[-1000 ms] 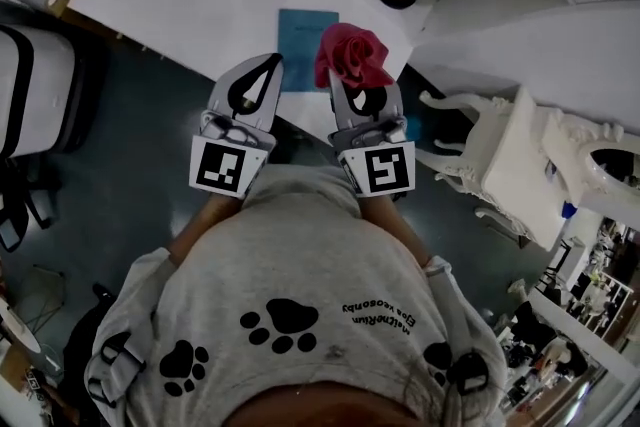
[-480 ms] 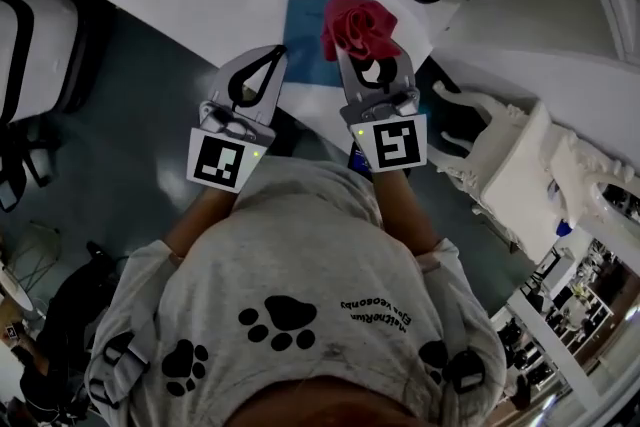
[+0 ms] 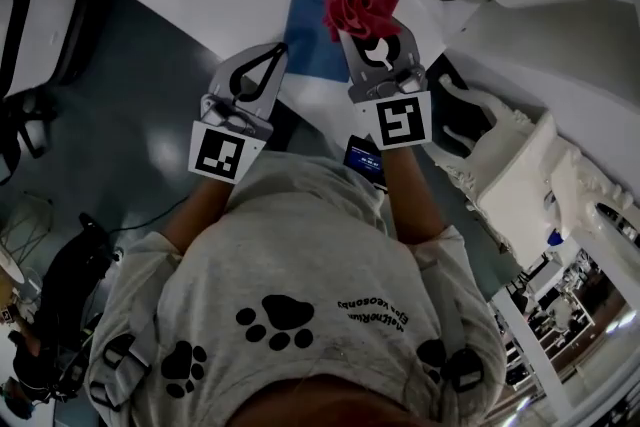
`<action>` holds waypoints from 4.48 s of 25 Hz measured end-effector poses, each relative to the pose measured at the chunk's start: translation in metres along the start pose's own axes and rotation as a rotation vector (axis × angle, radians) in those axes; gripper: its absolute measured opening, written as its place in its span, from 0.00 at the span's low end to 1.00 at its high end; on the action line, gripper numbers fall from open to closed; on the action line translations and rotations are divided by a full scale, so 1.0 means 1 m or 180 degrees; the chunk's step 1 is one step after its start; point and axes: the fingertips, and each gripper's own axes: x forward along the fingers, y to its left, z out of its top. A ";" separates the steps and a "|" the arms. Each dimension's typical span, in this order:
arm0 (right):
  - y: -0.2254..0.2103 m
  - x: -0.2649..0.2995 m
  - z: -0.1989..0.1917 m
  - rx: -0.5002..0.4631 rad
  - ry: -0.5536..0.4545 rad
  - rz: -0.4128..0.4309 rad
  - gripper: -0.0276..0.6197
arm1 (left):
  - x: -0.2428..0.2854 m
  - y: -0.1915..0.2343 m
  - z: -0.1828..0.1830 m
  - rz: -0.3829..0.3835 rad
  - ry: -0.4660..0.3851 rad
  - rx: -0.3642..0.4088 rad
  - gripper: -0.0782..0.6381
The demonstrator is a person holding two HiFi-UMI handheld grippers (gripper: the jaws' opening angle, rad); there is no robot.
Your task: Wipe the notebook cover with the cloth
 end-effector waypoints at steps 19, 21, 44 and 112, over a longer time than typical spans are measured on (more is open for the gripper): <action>0.013 0.057 -0.102 -0.0595 0.0913 0.0884 0.14 | 0.006 -0.012 -0.095 -0.0094 0.0652 -0.0103 0.10; 0.017 0.062 -0.112 -0.0713 0.1038 0.0999 0.14 | 0.005 -0.015 -0.107 -0.0111 0.0750 -0.0123 0.10; 0.036 0.100 -0.200 -0.1313 0.2585 0.1812 0.15 | 0.007 -0.032 -0.192 -0.0301 0.1773 -0.0401 0.10; 0.084 0.073 -0.205 -0.1140 0.2893 0.1833 0.15 | 0.009 -0.028 -0.194 -0.0215 0.1856 -0.0515 0.10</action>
